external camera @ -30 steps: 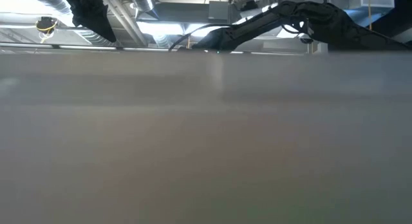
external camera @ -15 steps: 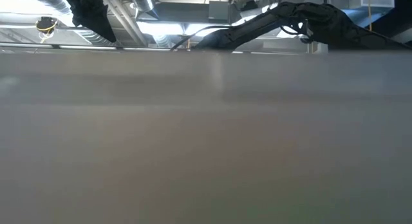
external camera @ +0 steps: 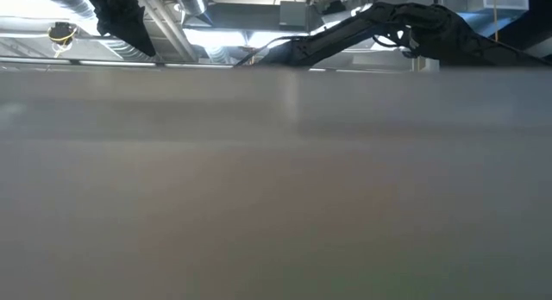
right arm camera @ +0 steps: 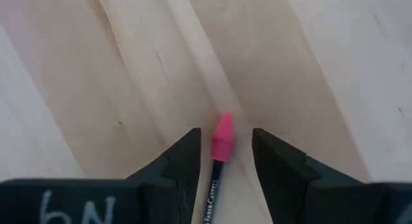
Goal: Pack school essentials
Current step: Put the dark blue pencil into the orange supply box
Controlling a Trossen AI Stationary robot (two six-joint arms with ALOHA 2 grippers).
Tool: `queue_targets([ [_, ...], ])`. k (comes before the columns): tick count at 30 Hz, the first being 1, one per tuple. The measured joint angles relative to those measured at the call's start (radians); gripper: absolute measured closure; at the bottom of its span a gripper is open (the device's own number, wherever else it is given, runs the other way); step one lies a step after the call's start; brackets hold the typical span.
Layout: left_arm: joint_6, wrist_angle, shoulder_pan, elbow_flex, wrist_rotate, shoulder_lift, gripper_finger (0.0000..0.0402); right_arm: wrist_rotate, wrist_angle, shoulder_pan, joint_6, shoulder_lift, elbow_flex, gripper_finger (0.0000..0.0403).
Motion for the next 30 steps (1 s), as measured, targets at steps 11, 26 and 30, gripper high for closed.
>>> queue_targets([
  [11,0.0,0.0,0.0,0.0,0.0,0.0,0.0401,0.003,-0.011,0.0,-0.088,0.006,0.0,0.0261],
  [26,0.0,0.0,0.0,0.0,0.0,0.0,0.0401,-0.013,-0.02,0.0,-0.124,0.006,0.0,0.0333],
  [30,0.0,0.0,0.0,0.0,0.0,0.0,0.0401,-0.019,-0.022,0.0,-0.125,0.006,0.0,0.0357],
])
